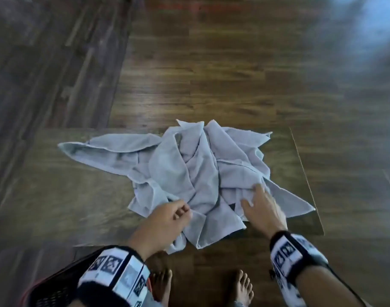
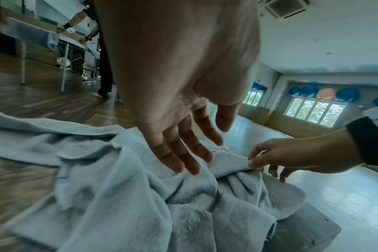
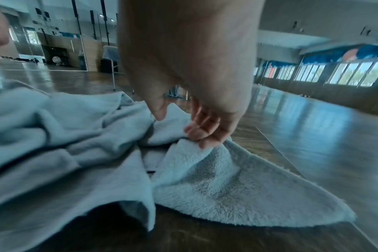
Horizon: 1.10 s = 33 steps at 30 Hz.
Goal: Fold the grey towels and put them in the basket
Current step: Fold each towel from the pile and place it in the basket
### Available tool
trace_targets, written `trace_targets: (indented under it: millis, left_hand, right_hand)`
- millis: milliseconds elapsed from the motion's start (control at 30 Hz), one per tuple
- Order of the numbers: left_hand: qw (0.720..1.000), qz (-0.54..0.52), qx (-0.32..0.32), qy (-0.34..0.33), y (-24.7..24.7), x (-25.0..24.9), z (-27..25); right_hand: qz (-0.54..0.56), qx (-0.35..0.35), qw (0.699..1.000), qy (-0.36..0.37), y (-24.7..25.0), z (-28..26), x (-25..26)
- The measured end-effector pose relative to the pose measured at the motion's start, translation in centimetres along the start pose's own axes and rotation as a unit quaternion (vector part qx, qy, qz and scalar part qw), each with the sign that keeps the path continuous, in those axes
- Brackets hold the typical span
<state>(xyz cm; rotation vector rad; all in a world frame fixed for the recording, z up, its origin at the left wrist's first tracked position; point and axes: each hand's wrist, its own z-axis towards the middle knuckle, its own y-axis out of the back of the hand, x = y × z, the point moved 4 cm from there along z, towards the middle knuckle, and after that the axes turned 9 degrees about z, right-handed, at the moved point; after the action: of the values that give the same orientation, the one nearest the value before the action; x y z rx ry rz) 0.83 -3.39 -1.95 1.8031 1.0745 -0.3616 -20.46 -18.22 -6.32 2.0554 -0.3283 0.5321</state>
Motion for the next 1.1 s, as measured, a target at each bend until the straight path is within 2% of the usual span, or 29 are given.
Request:
trace_targets:
  millis: [67,133,233,300,367,500,633,700,767,833,900,967,1033,1100]
  left_hand:
    - [1.000,0.005,-0.012,-0.024,-1.8,-0.1,2.8]
    - [0.998,0.022,-0.019,-0.050,-3.3,0.1,5.8]
    - [0.993,0.064,-0.032,-0.091,-4.6,0.1,8.7]
    - [0.987,0.092,-0.057,-0.119,-4.6,-0.3,10.1]
    - [0.983,0.100,-0.080,-0.132,-4.3,-1.3,10.4]
    - [0.972,0.087,-0.147,-0.164,-3.5,-3.7,7.5]
    - [0.975,0.022,-0.165,-0.149,-2.8,-5.7,3.1]
    - [0.968,0.005,-0.206,-0.141,-2.1,-6.3,1.5]
    - [0.962,0.012,-0.239,-0.128,-1.6,-6.5,-0.3]
    - [0.963,0.008,-0.239,-0.126,-1.4,-6.7,-1.8]
    - [0.961,-0.028,-0.243,-0.125,-1.3,-6.3,-3.1]
    - [0.955,-0.079,-0.244,-0.149,-1.2,-5.8,-4.1]
    - [0.947,-0.099,-0.257,-0.165,-0.9,-5.1,-5.0]
    - [0.940,-0.101,-0.291,-0.150,0.1,-4.1,-5.8]
  right_hand:
    - [-0.001,-0.070,0.998,0.001,-0.7,2.7,-1.3]
    - [-0.012,-0.098,0.995,0.004,-1.1,5.5,-2.3]
    - [-0.056,-0.158,0.984,0.058,-1.7,7.6,-3.8]
    - [-0.038,-0.238,0.964,0.112,-0.9,7.9,-3.5]
    - [0.027,-0.299,0.938,0.171,0.4,7.2,-2.6]
    - [0.131,-0.359,0.883,0.273,3.6,2.1,1.1]
    - [0.264,-0.325,0.841,0.344,5.9,-4.3,4.2]
    - [0.345,-0.270,0.818,0.372,6.8,-6.9,5.2]
    - [0.436,-0.185,0.785,0.400,7.4,-9.8,6.3]
    - [0.492,-0.132,0.750,0.423,8.4,-12.4,7.5]
    - [0.519,-0.098,0.727,0.439,9.5,-14.4,8.7]
    - [0.528,-0.086,0.719,0.444,10.2,-15.7,9.8]
    - [0.506,-0.088,0.737,0.439,10.5,-16.1,11.0]
    - [0.479,-0.081,0.753,0.443,10.4,-15.8,12.0]
